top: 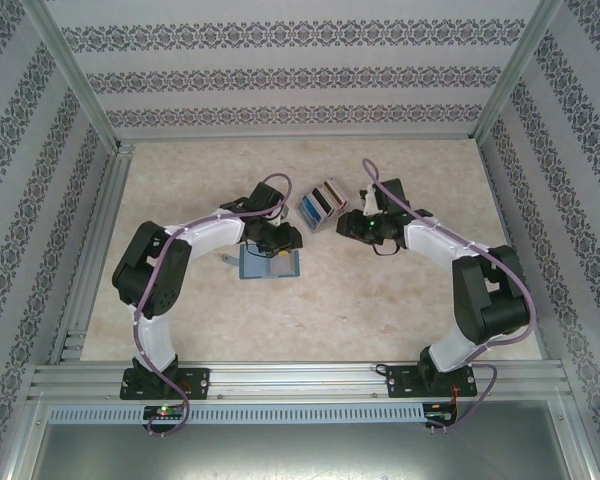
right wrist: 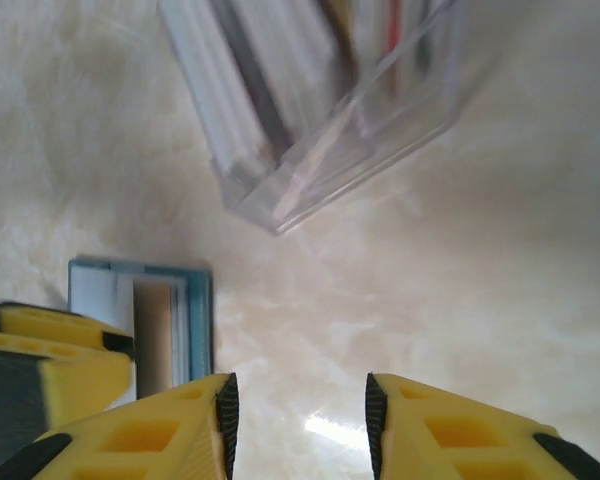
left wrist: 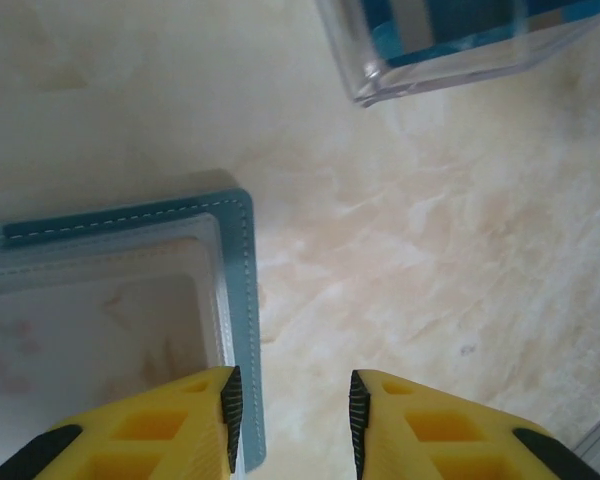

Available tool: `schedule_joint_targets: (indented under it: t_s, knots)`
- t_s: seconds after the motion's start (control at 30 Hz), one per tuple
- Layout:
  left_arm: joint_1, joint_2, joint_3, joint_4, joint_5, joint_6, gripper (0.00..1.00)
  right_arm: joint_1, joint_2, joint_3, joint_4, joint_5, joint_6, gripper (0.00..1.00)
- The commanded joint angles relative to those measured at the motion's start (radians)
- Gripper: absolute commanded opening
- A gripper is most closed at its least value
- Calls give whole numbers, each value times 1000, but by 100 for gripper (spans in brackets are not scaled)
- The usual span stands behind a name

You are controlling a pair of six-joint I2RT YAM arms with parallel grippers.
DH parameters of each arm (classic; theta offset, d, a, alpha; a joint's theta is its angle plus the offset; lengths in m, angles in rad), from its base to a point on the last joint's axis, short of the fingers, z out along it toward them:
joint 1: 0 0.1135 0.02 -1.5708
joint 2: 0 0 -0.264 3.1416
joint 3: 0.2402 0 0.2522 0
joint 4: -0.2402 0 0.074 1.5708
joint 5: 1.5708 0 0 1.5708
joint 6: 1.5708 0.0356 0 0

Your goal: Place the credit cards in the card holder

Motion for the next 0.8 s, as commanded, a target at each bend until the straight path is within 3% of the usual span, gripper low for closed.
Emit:
schedule_joint_targets:
  t_s: [0.0, 0.3, 0.77]
  knots:
    - [-21, 23, -21, 51, 20, -28, 36, -35, -14, 88, -87, 11, -77, 42]
    - [-24, 52, 21, 54, 35, -33, 36, -70, 57, 249, -180, 14, -137, 45]
    - [-23, 9, 166, -19, 2, -21, 41, -95, 429, 716, -472, -3, -276, 46]
